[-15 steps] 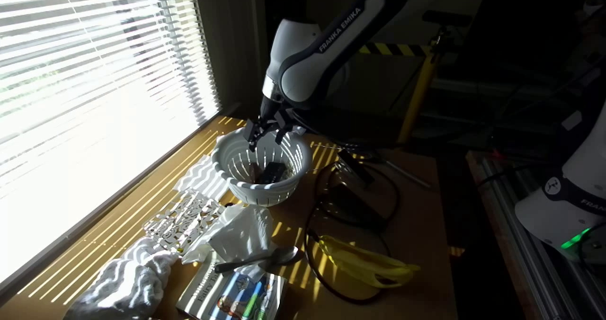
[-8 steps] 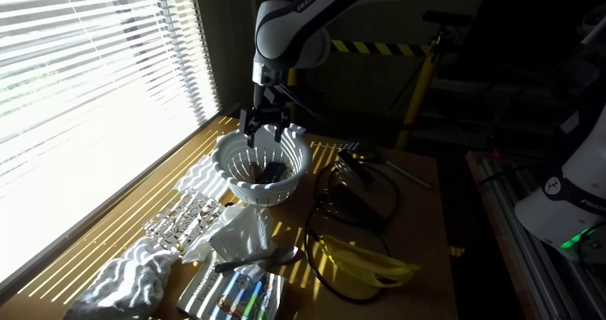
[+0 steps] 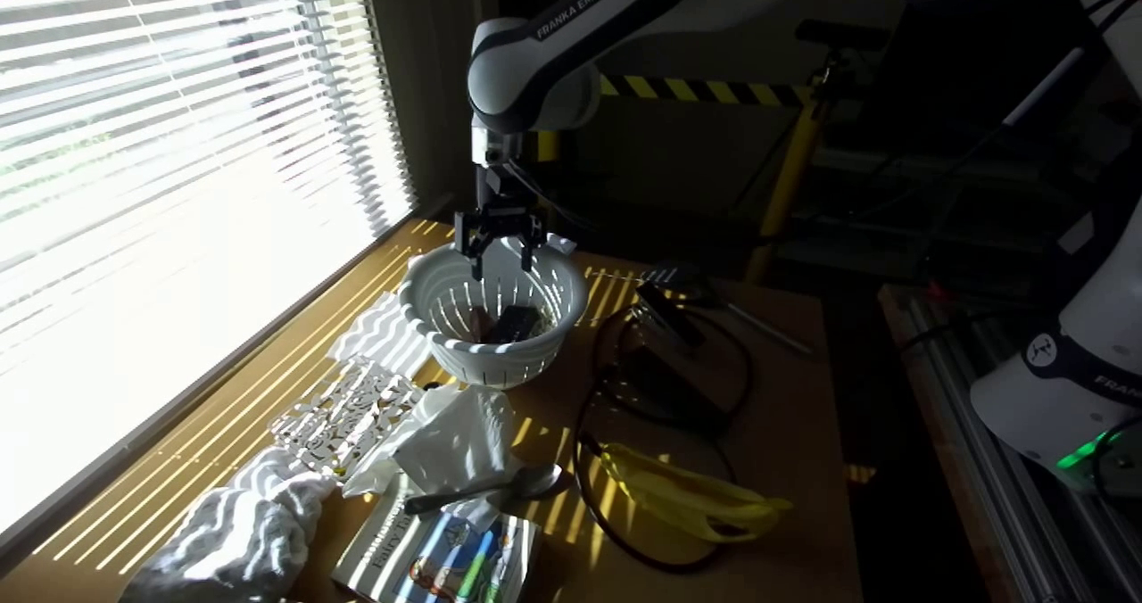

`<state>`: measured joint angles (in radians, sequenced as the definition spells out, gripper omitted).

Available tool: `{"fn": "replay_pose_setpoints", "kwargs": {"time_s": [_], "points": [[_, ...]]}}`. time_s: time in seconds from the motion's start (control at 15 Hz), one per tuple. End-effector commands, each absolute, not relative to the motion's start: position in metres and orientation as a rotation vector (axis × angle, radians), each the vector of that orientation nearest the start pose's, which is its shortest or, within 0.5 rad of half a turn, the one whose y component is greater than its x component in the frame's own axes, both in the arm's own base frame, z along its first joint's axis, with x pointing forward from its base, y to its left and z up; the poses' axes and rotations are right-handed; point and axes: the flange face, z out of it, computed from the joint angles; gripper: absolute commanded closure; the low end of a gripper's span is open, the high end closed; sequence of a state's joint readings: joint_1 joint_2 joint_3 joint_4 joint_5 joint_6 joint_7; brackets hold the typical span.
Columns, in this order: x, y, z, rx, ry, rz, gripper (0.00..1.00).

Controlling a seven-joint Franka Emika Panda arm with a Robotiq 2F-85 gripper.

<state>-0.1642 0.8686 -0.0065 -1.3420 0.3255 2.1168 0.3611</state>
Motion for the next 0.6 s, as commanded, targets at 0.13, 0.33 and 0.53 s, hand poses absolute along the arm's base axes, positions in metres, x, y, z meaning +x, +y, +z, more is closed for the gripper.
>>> {"fn": "replay_pose_setpoints", "kwargs": {"time_s": [0.13,0.33,0.53], "points": [[0.741,-0.111,0.198,-2.719,1.151,0.179,0.08],[0.745,-0.105,0.216,-2.743,1.044,0.156,0.0],[0.747,-0.106,0.226,-2.827,1.087,0.127,0.0]]}}
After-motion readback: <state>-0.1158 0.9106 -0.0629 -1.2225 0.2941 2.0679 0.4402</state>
